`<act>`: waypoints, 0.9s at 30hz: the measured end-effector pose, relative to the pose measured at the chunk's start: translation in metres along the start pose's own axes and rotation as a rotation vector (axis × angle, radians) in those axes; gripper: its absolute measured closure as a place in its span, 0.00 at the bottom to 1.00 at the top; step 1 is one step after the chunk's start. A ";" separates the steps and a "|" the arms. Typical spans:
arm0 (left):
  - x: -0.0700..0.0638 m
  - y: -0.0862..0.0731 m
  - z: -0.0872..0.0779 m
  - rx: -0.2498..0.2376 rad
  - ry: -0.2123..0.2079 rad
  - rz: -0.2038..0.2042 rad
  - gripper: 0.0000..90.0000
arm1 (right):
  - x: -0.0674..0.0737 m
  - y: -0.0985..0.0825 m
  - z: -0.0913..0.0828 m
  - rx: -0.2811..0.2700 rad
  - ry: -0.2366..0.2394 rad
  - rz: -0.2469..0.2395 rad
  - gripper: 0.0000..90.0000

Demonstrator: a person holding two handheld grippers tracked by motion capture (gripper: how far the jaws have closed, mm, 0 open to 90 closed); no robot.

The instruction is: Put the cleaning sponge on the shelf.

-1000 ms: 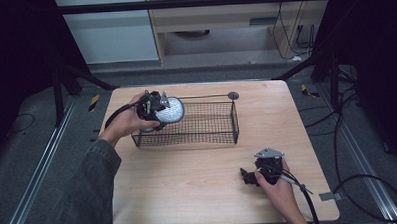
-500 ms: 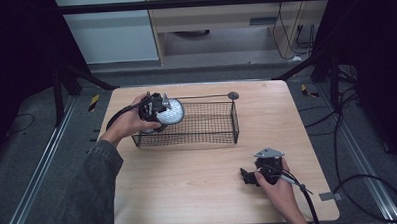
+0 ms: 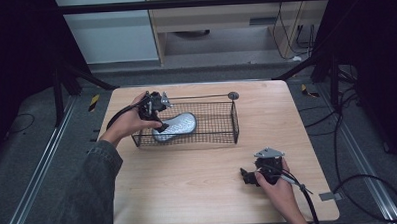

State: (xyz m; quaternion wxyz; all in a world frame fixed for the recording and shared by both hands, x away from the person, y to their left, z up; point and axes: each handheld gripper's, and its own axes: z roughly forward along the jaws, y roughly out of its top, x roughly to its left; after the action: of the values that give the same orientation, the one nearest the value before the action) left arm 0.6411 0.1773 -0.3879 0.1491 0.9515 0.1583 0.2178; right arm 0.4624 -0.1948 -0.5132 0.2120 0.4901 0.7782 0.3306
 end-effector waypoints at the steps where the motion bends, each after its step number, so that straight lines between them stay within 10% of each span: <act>1: 0.000 0.000 -0.001 -0.008 0.000 -0.004 0.05 | 0.000 0.000 0.000 0.000 0.000 0.000 0.01; 27: -0.033 0.005 -0.026 -0.140 0.036 -0.143 0.06 | 0.000 0.000 0.000 0.000 0.001 0.000 0.01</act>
State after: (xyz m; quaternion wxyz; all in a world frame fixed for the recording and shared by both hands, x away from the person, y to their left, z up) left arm 0.6024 0.1661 -0.3758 0.2275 0.9209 0.2127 0.2342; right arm 0.4626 -0.1948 -0.5132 0.2117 0.4899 0.7783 0.3307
